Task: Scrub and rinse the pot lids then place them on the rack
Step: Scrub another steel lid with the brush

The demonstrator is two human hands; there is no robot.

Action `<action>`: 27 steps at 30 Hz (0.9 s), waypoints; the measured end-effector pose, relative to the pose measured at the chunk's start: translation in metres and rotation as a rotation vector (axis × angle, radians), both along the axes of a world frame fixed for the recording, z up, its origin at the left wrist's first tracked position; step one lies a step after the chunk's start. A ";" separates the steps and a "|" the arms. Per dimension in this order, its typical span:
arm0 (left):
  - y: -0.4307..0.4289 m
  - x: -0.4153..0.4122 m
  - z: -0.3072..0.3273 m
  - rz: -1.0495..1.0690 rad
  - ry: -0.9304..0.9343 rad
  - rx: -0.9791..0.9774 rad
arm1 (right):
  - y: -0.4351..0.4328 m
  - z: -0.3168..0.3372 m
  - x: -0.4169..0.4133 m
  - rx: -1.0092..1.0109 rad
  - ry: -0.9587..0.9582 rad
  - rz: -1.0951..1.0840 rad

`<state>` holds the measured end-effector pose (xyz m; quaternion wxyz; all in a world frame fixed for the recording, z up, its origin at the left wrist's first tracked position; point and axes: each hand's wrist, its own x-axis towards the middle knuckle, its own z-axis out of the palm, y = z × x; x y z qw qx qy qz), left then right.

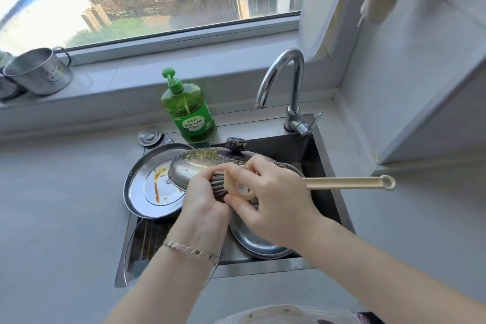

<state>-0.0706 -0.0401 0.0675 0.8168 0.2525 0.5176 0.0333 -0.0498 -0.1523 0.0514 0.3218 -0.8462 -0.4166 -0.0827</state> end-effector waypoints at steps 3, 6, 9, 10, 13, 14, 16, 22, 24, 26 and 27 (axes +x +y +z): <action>0.007 -0.005 0.009 0.043 -0.033 0.004 | -0.026 -0.012 0.015 -0.023 0.124 -0.057; 0.011 -0.009 0.012 0.136 -0.067 0.025 | -0.051 -0.029 0.036 -0.094 0.415 -0.288; 0.009 -0.009 0.013 0.149 -0.114 0.010 | -0.049 -0.027 0.025 0.000 0.389 -0.266; 0.008 -0.008 0.013 0.145 -0.120 0.013 | -0.044 -0.022 0.014 0.025 0.297 -0.185; 0.009 -0.010 0.010 0.118 -0.178 -0.004 | -0.040 -0.017 0.010 0.025 0.213 -0.107; 0.011 -0.011 0.008 0.102 -0.194 -0.003 | -0.042 -0.018 0.021 0.017 0.272 -0.202; 0.014 -0.014 0.004 0.074 -0.196 0.006 | -0.050 -0.026 0.045 -0.020 0.430 -0.384; 0.008 -0.015 0.000 -0.020 -0.172 0.051 | -0.042 -0.021 0.018 -0.046 0.219 -0.090; 0.007 -0.016 0.002 -0.044 -0.164 0.083 | -0.047 -0.023 0.045 -0.097 0.376 -0.237; 0.005 -0.019 0.003 -0.073 -0.159 0.099 | -0.057 -0.028 0.070 -0.125 0.557 -0.395; 0.003 -0.020 0.004 -0.095 -0.160 0.102 | -0.058 -0.027 0.072 -0.128 0.564 -0.409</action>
